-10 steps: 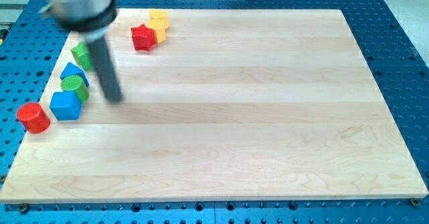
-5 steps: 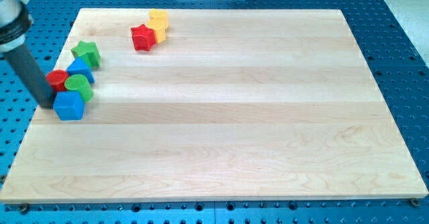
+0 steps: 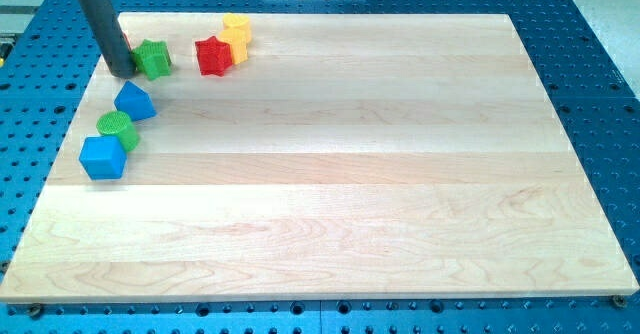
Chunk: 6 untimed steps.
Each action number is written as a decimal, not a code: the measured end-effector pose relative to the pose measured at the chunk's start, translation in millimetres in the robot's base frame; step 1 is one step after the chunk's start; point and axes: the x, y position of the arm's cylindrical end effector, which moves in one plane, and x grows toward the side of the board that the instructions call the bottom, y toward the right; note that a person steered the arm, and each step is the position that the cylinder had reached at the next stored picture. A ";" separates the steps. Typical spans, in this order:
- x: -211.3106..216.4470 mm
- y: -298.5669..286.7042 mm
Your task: Push the red circle above the green star
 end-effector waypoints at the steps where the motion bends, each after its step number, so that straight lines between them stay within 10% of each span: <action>1: 18.6 -40.1; 6: -74.7 -26.4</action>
